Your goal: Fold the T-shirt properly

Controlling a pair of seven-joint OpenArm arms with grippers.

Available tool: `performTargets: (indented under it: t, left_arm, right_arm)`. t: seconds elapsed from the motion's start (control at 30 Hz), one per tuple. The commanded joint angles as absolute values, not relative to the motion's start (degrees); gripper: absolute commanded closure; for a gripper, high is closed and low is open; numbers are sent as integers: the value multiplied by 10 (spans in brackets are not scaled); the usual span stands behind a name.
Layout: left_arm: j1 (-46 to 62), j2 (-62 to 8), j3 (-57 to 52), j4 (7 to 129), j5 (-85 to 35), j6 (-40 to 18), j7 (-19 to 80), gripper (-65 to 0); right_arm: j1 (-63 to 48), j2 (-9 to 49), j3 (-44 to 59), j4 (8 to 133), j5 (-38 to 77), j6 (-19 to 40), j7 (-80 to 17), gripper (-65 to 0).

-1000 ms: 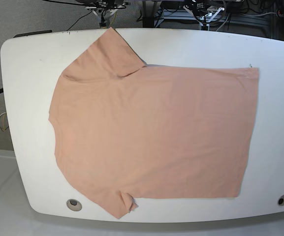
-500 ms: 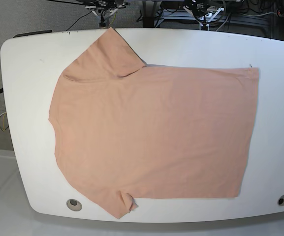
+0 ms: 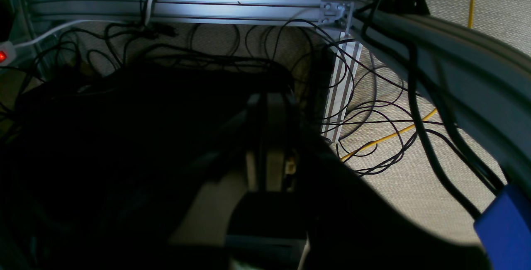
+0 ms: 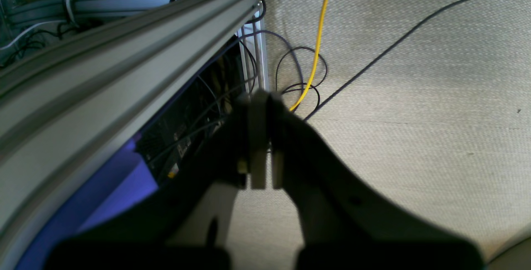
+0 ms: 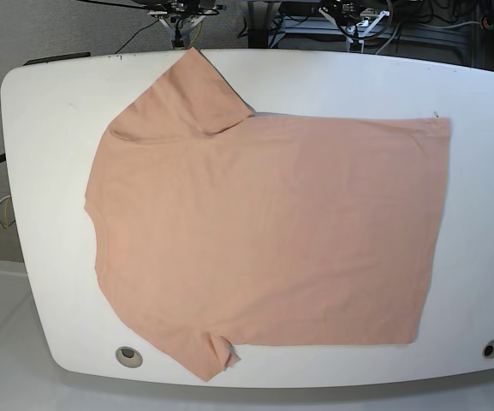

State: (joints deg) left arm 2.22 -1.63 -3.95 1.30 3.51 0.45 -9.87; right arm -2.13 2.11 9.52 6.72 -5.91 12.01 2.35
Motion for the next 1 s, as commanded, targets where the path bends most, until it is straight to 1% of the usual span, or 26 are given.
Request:
performTargets:
  t: [0.0,0.97]
  left_arm:
    - [30,-21,-37,19,32,6,-104,-9]
    - [27,-20,-37,20,30,5,-105,-5]
  right_arm:
    - [-23,24,96,71,-58,124,22,-7]
    - [-26,25,98,77,-54,126,29,-8]
